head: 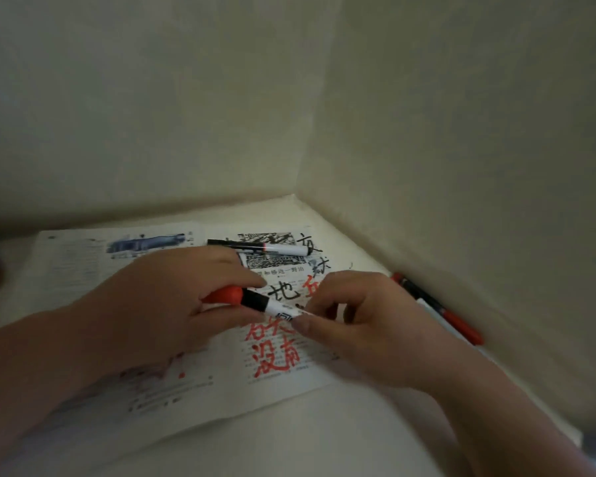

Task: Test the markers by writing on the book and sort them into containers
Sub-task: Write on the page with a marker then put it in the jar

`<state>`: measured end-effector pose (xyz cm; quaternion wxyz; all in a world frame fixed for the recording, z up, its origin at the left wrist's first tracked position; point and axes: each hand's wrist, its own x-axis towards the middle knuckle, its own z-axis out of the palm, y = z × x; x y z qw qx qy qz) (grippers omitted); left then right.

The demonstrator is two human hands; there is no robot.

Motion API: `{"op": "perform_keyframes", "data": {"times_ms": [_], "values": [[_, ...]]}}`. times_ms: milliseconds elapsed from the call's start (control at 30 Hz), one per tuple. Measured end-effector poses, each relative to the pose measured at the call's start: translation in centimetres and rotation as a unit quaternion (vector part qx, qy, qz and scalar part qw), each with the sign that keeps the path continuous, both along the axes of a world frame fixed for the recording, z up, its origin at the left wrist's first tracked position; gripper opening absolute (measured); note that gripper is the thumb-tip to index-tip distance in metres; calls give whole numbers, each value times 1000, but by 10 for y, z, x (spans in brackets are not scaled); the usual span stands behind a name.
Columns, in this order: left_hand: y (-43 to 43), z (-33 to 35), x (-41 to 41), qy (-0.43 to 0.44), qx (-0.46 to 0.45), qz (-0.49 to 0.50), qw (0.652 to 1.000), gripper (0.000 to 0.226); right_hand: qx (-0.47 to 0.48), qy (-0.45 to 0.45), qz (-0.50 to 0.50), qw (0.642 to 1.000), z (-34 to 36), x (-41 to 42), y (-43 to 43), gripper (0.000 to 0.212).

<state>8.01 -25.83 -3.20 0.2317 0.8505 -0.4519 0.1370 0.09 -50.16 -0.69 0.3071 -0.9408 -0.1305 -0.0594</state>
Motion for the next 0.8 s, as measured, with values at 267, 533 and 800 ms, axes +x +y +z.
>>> {"op": "perform_keyframes", "data": {"times_ms": [267, 533, 800], "values": [[0, 7, -7, 50, -115, 29, 992, 23, -310, 148, -297, 891, 37, -15, -46, 32], [2, 15, -11, -60, -133, -6, 989, 28, -376, 176, -345, 842, 36, -7, -44, 24], [-5, 16, -23, 151, -407, 3, 901, 18, -71, 84, -196, 974, 46, 22, 11, 31]]}}
